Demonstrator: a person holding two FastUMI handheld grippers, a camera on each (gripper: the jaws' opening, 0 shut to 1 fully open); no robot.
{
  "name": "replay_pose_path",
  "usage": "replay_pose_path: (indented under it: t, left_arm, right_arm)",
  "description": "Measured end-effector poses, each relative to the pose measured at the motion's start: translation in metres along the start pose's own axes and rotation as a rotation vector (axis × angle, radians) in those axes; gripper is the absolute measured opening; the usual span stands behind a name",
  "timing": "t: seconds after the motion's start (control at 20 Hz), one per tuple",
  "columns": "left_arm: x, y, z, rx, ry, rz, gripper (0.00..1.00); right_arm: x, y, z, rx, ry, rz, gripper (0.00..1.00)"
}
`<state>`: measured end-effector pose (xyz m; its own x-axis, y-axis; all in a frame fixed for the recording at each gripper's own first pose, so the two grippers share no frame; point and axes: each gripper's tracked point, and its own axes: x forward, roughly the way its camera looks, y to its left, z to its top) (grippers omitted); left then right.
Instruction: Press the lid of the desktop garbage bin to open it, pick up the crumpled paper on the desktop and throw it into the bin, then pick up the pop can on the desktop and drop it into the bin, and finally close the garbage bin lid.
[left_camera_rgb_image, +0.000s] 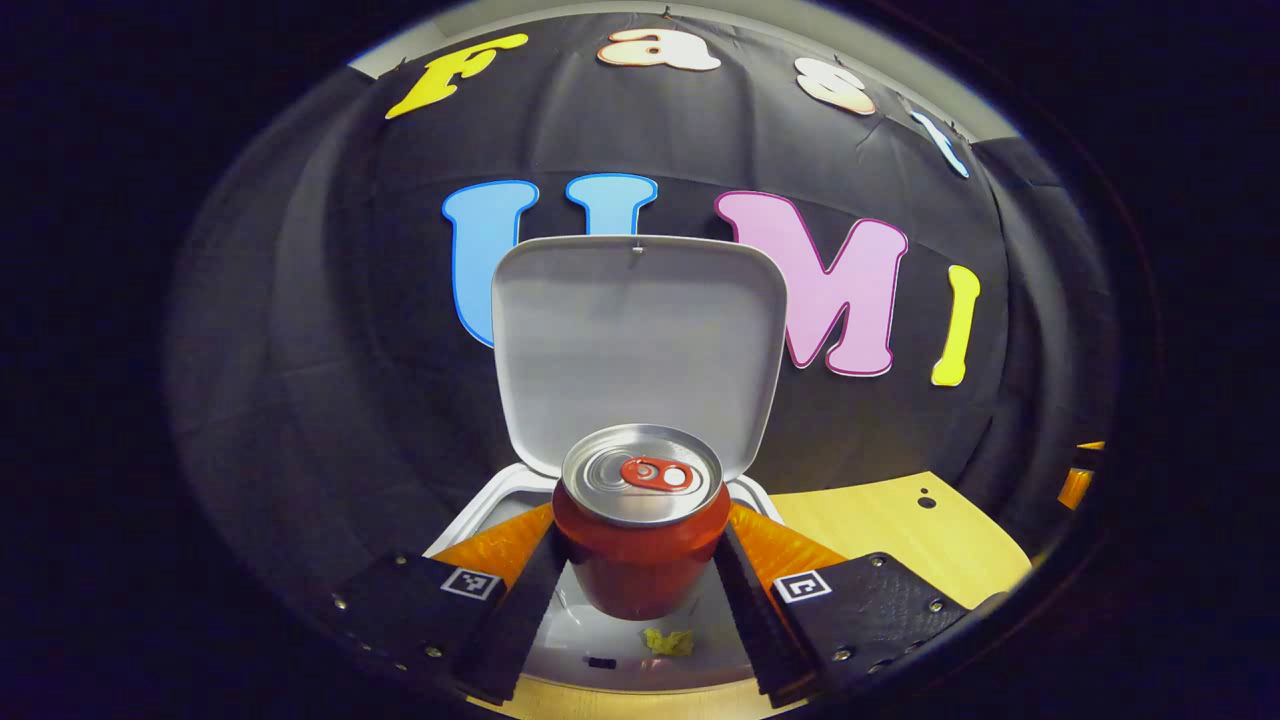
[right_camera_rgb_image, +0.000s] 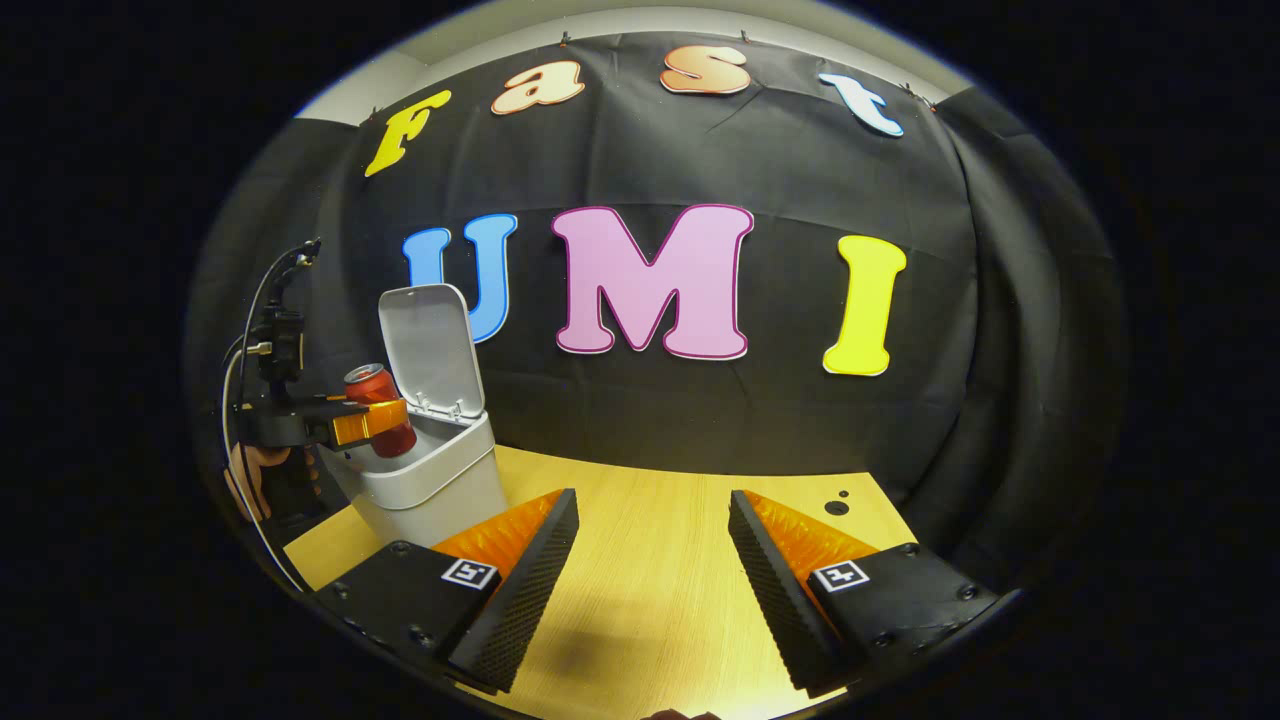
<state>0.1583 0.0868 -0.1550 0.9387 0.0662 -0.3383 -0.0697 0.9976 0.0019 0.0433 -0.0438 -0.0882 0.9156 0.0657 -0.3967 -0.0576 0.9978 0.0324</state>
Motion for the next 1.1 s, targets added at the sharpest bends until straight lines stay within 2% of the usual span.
replay_pose_path:
  t: [0.25,0.35,0.5,0.6,0.75,1.1]
  left_arm:
    - [0.002,-0.002,-0.005,0.008,0.002,-0.001,0.87]
    - [0.004,0.005,-0.006,0.027,-0.001,0.033,0.87]
    - [0.0,0.001,-0.003,0.026,-0.015,0.009,0.87]
    - [0.0,0.001,-0.004,0.043,-0.015,0.011,0.95]
    - [-0.005,0.002,-0.005,0.076,-0.001,0.011,0.95]
    - [-0.022,0.001,0.063,0.14,-0.085,0.021,0.95]
  right_arm:
    - [-0.005,0.001,0.0,-0.002,0.012,-0.013,0.98]
    - [-0.005,0.001,0.002,-0.011,0.008,-0.017,0.98]
    - [-0.007,0.001,0.007,-0.021,-0.006,-0.022,0.98]
    - [-0.009,0.001,0.008,-0.022,-0.012,-0.024,0.98]
    - [-0.011,0.001,0.008,-0.024,-0.01,-0.026,0.98]
    - [-0.006,-0.004,0.012,-0.013,-0.018,-0.039,0.98]
